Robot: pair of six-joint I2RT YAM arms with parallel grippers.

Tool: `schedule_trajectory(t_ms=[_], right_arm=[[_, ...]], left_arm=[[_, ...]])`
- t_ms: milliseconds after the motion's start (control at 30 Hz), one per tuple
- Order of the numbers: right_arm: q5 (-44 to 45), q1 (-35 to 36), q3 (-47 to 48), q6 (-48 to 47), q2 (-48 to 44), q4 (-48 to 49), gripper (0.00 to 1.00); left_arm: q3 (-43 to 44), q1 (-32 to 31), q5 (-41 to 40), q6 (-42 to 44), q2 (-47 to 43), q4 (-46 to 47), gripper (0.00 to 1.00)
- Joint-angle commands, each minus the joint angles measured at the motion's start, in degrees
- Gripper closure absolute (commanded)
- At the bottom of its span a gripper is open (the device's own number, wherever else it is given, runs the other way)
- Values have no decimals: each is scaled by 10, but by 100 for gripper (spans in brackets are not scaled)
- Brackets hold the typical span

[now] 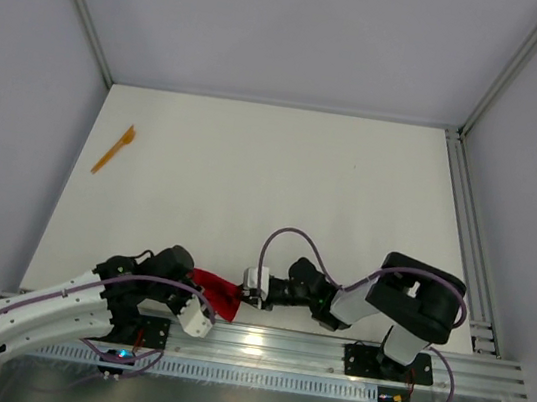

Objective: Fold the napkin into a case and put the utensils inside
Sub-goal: Smooth out the smaller rectangle-folded napkin.

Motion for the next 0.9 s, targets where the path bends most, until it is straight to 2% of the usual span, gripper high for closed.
schedule_trajectory(t_ms=[0,200,400,700,833,867], right_arm=[[-30,21,3,-34,-51,-33,75],[-1,36,9,-30,-63,-80,85],[17,52,31,-41,-49,-130,86],[55,72,57,-21,-29,-113,87],[50,72,0,0,-73,-85,83],[60,71,-16,2,-93,-84,73]], left_arm=[[2,0,-13,-13,4,31,100],[11,0,-16,-44,25,46,100],[25,1,-6,-82,38,37,100],[32,1,-1,-102,44,50,100],[26,1,-2,-84,36,35,100],[22,1,-3,-80,28,32,100]])
